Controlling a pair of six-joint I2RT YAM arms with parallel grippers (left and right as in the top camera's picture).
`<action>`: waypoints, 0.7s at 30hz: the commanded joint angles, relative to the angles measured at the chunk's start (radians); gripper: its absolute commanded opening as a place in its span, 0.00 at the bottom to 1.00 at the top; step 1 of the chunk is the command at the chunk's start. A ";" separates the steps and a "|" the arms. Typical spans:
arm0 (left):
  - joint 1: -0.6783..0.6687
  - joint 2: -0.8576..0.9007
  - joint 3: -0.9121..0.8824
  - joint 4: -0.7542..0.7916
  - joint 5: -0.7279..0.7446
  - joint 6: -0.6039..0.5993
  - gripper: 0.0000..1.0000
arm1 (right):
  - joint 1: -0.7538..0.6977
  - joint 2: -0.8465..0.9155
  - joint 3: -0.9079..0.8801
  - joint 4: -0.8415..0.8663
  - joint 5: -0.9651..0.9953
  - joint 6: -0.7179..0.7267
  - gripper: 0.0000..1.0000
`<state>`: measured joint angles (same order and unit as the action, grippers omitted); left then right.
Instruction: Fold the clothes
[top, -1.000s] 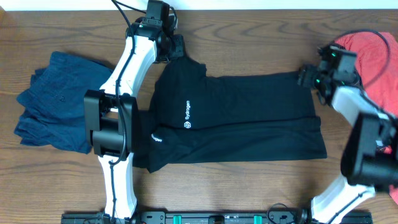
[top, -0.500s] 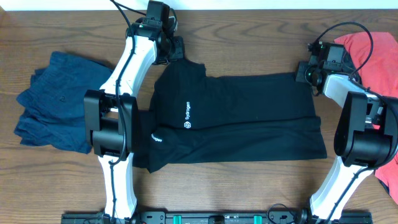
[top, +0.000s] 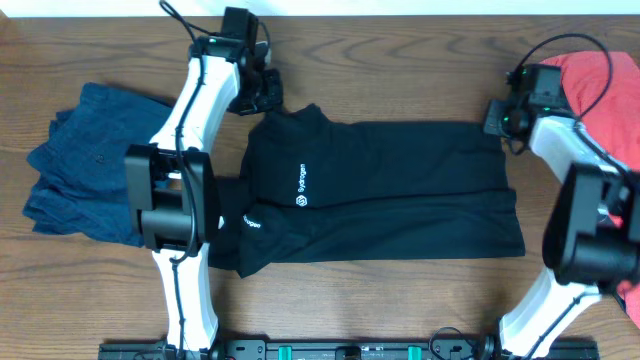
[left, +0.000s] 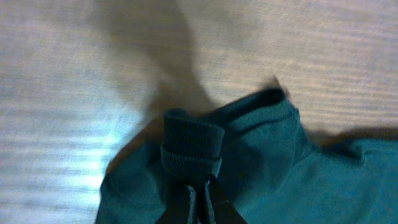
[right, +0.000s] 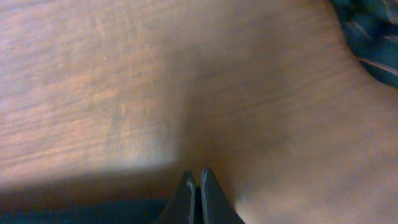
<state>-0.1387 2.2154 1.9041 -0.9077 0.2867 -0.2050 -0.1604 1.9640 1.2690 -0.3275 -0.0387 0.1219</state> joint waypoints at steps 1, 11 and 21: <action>0.030 -0.092 0.005 -0.062 0.046 0.009 0.06 | -0.026 -0.120 0.015 -0.095 0.055 0.017 0.01; 0.044 -0.147 0.005 -0.443 0.039 0.063 0.06 | -0.058 -0.295 0.015 -0.487 0.087 0.073 0.01; 0.041 -0.219 -0.007 -0.630 -0.015 0.082 0.06 | -0.058 -0.366 0.013 -0.633 0.114 0.072 0.01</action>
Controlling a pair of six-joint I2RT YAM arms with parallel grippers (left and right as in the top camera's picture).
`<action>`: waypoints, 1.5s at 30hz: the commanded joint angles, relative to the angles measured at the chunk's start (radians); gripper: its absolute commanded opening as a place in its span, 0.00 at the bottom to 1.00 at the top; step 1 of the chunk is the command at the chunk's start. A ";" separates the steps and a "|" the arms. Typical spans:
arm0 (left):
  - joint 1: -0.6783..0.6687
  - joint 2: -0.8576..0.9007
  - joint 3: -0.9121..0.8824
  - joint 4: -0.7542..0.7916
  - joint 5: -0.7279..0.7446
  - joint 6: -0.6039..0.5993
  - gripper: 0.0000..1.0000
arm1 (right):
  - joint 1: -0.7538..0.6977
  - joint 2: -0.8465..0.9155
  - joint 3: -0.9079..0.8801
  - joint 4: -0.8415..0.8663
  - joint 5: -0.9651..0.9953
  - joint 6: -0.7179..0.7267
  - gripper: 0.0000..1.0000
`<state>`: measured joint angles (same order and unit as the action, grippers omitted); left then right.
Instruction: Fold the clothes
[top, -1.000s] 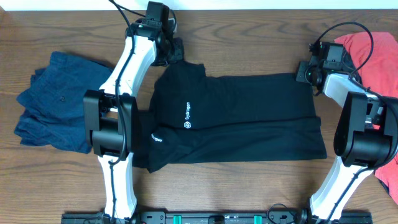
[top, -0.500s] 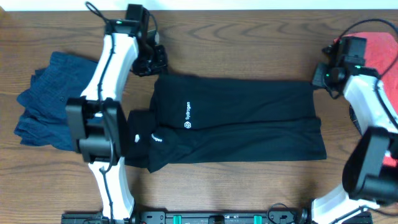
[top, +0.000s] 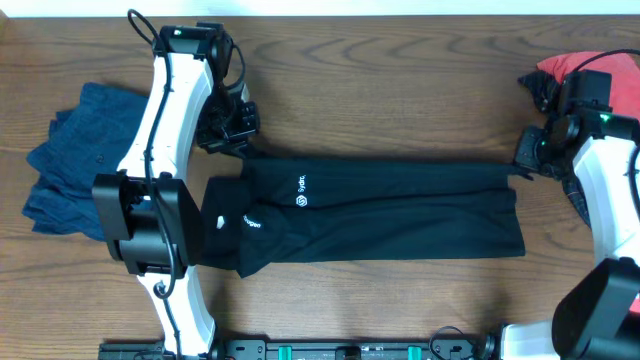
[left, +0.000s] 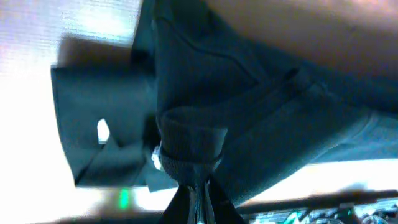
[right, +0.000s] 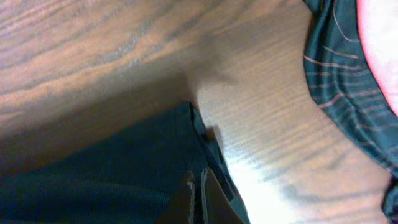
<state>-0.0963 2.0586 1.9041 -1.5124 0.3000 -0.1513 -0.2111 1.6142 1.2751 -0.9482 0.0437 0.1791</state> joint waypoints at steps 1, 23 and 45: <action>-0.001 -0.079 -0.018 -0.033 -0.028 0.029 0.06 | -0.007 -0.016 0.004 -0.016 0.031 0.015 0.01; -0.001 -0.522 -0.673 0.182 0.053 0.012 0.06 | -0.004 -0.015 -0.014 -0.102 0.069 0.037 0.01; -0.001 -0.523 -0.789 0.218 0.054 0.012 0.33 | -0.005 -0.015 -0.137 -0.138 0.073 0.052 0.08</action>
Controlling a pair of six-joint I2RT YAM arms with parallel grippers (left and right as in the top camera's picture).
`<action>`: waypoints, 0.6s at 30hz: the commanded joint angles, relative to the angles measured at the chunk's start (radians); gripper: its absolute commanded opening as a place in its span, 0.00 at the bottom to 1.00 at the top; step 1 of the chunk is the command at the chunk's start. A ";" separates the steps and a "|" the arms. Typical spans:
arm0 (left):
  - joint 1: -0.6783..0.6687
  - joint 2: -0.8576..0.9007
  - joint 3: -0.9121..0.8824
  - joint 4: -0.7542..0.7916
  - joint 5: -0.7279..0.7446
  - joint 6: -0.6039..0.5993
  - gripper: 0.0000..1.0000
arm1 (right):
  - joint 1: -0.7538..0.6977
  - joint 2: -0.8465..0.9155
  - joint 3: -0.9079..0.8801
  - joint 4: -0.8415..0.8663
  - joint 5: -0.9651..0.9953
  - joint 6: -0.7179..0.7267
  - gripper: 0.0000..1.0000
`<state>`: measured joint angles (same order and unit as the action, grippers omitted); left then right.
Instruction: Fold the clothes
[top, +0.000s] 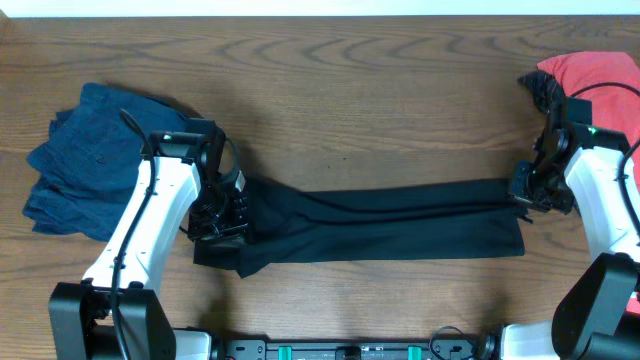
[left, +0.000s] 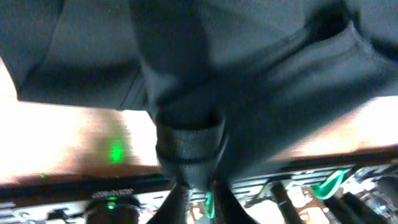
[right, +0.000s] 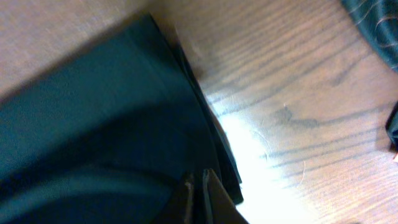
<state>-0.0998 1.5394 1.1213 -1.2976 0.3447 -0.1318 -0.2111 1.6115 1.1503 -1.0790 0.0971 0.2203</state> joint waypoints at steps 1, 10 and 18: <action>0.002 -0.003 -0.006 0.008 0.010 -0.007 0.42 | -0.005 -0.013 -0.014 -0.016 0.019 0.011 0.10; 0.002 -0.003 -0.006 0.048 0.010 -0.007 0.80 | -0.006 -0.013 -0.021 -0.048 0.035 0.011 0.40; 0.002 -0.003 -0.006 0.120 0.011 -0.008 0.79 | -0.014 -0.013 -0.024 -0.037 0.037 0.011 0.58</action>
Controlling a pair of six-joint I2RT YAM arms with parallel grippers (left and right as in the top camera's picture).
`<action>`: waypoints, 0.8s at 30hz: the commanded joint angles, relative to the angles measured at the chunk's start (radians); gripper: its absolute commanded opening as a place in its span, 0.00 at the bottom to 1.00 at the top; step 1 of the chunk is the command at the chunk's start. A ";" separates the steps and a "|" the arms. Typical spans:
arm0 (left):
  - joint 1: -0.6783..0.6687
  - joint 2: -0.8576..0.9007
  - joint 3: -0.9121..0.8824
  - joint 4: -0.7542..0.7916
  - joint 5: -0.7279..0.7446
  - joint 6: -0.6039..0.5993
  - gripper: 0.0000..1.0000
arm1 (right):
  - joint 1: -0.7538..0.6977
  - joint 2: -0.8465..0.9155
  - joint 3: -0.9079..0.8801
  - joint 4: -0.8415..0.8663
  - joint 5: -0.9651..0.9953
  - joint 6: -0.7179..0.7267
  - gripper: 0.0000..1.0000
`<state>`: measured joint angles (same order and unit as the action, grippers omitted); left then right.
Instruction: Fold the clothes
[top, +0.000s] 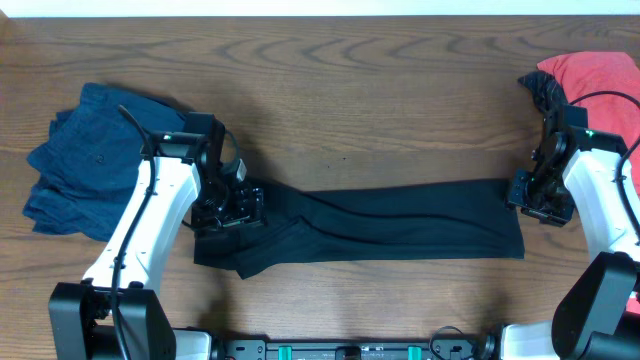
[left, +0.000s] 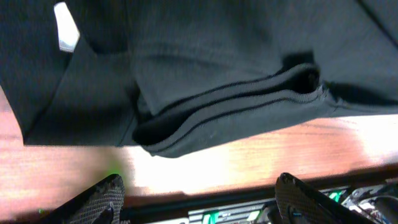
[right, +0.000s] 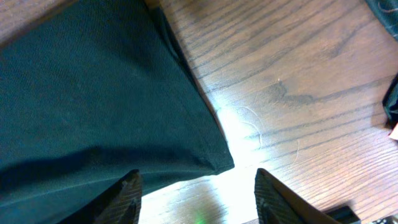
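A black shirt (top: 380, 225) lies folded into a long band across the near middle of the wooden table. My left gripper (top: 232, 205) sits at its left end, open, above the layered hems (left: 230, 106) and a white label (left: 65, 34); nothing lies between its fingers (left: 99, 199). At the shirt's right end my right gripper (top: 530, 195) is open too, just above the cloth's corner (right: 217, 163), fingers (right: 124, 199) spread wide.
A crumpled blue garment (top: 85, 160) lies at the left of the table (top: 380, 90). A red cloth (top: 595, 70) over a dark striped one (top: 545, 95) sits at the far right. The table's front edge runs just beyond the shirt in the left wrist view.
Both grippers have opened and let go of the shirt. The upper layer now lies flat on the lower one. The left gripper sits slightly farther back than before.
Both grippers were shut on the shirt's far edge, the shirt spread wide with its logo showing. Then they held that edge nearer, the shirt narrower. Later they held it close to the near edge. Now the shirt lies as a narrow band, released.
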<state>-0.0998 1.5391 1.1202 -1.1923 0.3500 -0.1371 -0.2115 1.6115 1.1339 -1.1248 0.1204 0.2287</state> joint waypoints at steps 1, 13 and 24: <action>0.002 -0.003 -0.005 0.027 0.005 -0.002 0.79 | -0.018 -0.013 -0.012 0.018 0.007 0.002 0.59; 0.002 -0.003 -0.005 0.074 0.005 -0.002 0.80 | -0.067 -0.012 -0.212 0.268 -0.137 -0.157 0.52; 0.002 -0.003 -0.005 0.073 0.005 -0.002 0.80 | -0.065 -0.010 -0.367 0.475 -0.158 -0.138 0.67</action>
<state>-0.0998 1.5394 1.1202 -1.1175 0.3531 -0.1371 -0.2718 1.6115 0.8001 -0.6746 -0.0235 0.0971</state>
